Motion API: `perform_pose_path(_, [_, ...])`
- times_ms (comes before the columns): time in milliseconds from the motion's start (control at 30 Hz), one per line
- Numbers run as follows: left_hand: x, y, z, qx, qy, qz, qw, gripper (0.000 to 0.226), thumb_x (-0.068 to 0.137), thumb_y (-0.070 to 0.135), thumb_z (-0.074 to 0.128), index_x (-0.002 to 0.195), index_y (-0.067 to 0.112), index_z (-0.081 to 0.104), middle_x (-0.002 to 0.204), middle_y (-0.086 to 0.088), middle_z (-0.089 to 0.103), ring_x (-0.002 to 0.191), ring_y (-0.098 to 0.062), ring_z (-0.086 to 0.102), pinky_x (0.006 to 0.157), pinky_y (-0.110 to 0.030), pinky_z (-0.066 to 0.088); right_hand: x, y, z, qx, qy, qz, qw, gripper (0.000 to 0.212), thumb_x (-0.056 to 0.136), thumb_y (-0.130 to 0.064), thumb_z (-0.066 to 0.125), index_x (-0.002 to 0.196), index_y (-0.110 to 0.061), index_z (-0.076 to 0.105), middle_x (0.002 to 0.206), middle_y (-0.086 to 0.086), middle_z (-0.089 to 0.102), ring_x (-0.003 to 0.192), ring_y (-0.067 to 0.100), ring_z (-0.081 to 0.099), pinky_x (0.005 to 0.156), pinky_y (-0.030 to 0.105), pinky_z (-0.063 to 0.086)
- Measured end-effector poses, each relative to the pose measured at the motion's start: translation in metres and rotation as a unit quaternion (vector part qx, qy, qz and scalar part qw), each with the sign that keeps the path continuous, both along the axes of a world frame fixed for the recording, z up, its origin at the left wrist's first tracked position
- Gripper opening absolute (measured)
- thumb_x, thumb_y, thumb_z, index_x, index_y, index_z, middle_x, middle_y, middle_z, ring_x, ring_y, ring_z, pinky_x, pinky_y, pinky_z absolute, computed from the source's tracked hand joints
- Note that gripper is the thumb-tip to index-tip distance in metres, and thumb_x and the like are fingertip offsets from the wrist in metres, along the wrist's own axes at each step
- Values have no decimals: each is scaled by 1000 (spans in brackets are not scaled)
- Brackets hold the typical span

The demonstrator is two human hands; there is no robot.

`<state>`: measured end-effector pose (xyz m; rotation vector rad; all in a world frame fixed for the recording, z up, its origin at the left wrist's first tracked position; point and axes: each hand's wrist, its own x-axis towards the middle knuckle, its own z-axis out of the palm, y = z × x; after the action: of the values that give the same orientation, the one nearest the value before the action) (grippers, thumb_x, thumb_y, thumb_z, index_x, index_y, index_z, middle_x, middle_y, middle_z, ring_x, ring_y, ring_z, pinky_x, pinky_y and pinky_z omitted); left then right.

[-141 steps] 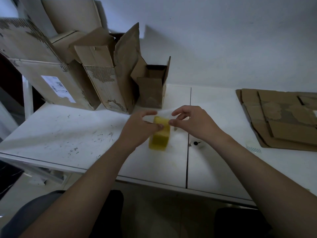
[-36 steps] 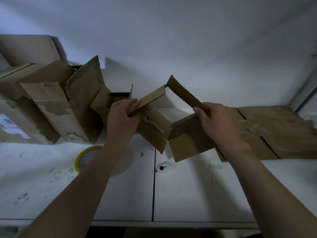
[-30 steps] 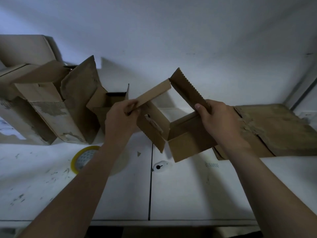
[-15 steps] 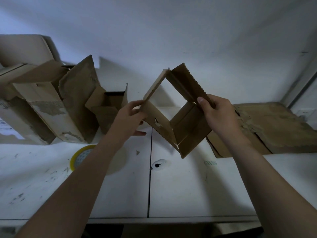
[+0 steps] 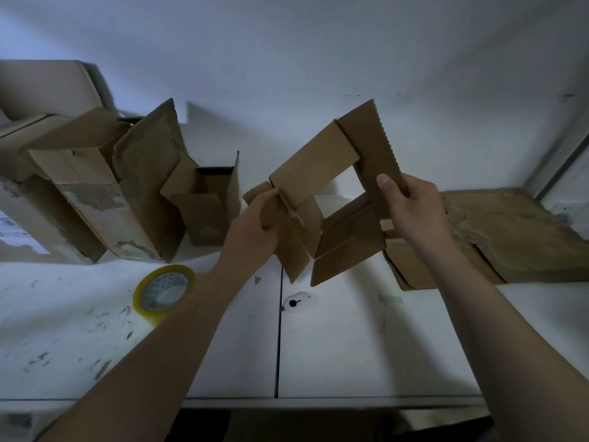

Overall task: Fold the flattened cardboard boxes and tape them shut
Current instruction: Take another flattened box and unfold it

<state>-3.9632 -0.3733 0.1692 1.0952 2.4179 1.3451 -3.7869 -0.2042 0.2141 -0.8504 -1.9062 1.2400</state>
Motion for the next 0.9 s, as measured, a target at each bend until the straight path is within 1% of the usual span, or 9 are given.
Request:
perform_pose_path(167, [-1, 1, 15, 90, 86, 35, 992, 59, 95, -6, 38, 140, 29, 52, 112, 13, 57, 92, 3, 58, 83, -17, 52, 5, 9, 3, 22, 23, -29, 999, 15, 103, -28, 54, 99, -21, 66, 94, 7, 70, 79, 12, 71, 49, 31, 59])
perform_pose_path(267, [-10, -1, 22, 152, 71, 77, 983, 53, 97, -4, 38, 133, 28, 59, 123, 16, 57, 113, -4, 55, 100, -33, 50, 11, 20, 0, 39, 54, -44, 997, 29, 101, -17, 57, 126, -31, 51, 92, 3, 69, 76, 14, 70, 51, 36, 59])
perform_pose_path(333, [-17, -3, 25, 159, 29, 117, 980, 46, 101, 1, 41, 127, 30, 65, 117, 19, 57, 115, -11, 56, 99, -43, 52, 15, 21, 0, 25, 71, -50, 996, 40, 101, -13, 57, 130, -32, 38, 89, 4, 66, 72, 19, 69, 48, 32, 56])
perform_pose_path(467, [-15, -3, 27, 132, -31, 102, 985, 41, 101, 8, 52, 138, 24, 57, 126, 11, 52, 118, -12, 52, 97, -30, 49, 18, 21, 0, 43, 63, -39, 996, 18, 104, -10, 50, 113, -22, 58, 105, 4, 65, 56, 17, 66, 41, 36, 54])
perform_pose_path(533, [-13, -1, 24, 111, -44, 78, 990, 51, 99, 3, 53, 146, 23, 48, 138, 3, 49, 123, -14, 49, 95, -26, 47, 19, 21, 0, 22, 56, -33, 998, 26, 104, -12, 48, 115, -24, 68, 115, 1, 63, 53, 13, 64, 48, 43, 58])
perform_pose_path(633, [-12, 1, 24, 122, -62, 86, 987, 53, 100, 1, 48, 147, 25, 46, 143, 2, 46, 123, -14, 49, 88, -19, 49, 24, 21, 6, 2, 35, 5, 999, 33, 104, -33, 51, 135, -34, 62, 126, -13, 61, 79, 9, 66, 57, 33, 58])
perform_pose_path(700, [-12, 1, 25, 131, -75, 100, 983, 52, 101, 0, 45, 148, 24, 46, 137, 6, 44, 114, -8, 48, 73, -10, 48, 31, 29, 7, 44, -19, 73, 996, 54, 97, -54, 52, 147, -35, 48, 143, -15, 52, 99, 1, 63, 62, 26, 57])
perform_pose_path(800, [-15, 1, 26, 135, -79, 109, 982, 52, 102, -2, 42, 149, 21, 45, 134, 5, 44, 101, -3, 50, 63, -3, 46, 38, 42, 2, 97, -82, 189, 974, 104, 70, -76, 68, 157, -34, 29, 150, -18, 42, 95, -4, 60, 80, 15, 53])
perform_pose_path(900, [-18, 1, 26, 123, -80, 103, 984, 53, 102, -1, 42, 149, 22, 44, 138, 1, 46, 102, -5, 51, 64, -5, 46, 44, 53, -4, 143, -142, 225, 953, 139, 45, -81, 80, 159, -37, 15, 160, -24, 24, 139, -6, 32, 113, 15, 30])
